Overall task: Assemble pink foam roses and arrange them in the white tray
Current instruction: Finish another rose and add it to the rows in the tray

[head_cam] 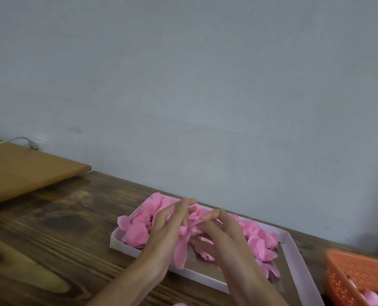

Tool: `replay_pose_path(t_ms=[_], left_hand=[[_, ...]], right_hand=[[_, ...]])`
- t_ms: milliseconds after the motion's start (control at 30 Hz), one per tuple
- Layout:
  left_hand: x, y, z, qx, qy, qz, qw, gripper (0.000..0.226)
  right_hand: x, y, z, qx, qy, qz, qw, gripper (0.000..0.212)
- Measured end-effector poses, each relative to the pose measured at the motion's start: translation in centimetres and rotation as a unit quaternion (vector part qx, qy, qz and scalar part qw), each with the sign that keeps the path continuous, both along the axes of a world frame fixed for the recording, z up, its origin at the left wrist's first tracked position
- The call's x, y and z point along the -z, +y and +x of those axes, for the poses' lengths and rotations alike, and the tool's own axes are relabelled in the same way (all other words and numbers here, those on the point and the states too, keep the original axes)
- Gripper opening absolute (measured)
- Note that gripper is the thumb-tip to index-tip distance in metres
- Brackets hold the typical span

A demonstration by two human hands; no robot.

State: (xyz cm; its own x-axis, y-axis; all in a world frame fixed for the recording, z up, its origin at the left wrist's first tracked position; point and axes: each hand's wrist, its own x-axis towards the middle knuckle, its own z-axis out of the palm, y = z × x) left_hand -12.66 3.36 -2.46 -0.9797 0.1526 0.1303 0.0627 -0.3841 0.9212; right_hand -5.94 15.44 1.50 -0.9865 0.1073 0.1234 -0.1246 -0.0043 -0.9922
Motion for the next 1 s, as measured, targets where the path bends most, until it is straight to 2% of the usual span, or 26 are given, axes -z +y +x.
replay_pose_path(t_ms=[167,300,433,467,633,833,1000], left_hand=[[0.2,-0.2,-0.3,-0.037,0.002,-0.015,0.999,0.066],[0.3,-0.2,-0.4,-0.06,-0.025,0.0,0.998,0.078],[-0.1,-0.3,-0.1,-0.036,-0.015,0.009,0.999,0.089],[-0.1,-0.3,-0.1,-0.035,-0.004,0.011,0.999,0.086],[-0.1,0.0,-0.1,-0.059,0.065,0.019,0.996,0.044],[-0.1,-0.2,-0.1,-0.063,0.084,0.029,0.994,0.057],[-0.6,-0.2,0.4,-0.072,0.114,0.019,0.991,0.043]], right_hand=[[-0.2,-0.3,-0.2,0.015,0.023,0.026,0.999,0.009],[-0.2,-0.2,-0.3,0.019,0.063,0.042,0.997,0.01],[0.0,0.2,-0.4,0.01,0.105,0.062,0.992,0.014],[0.0,0.2,-0.4,0.005,0.113,0.068,0.991,0.015],[0.4,0.0,-0.7,0.027,0.146,0.124,0.981,0.003],[1.2,-0.5,-0.7,0.096,0.103,0.05,0.989,0.011],[0.9,-0.7,-0.4,0.135,0.093,0.009,0.986,0.015]])
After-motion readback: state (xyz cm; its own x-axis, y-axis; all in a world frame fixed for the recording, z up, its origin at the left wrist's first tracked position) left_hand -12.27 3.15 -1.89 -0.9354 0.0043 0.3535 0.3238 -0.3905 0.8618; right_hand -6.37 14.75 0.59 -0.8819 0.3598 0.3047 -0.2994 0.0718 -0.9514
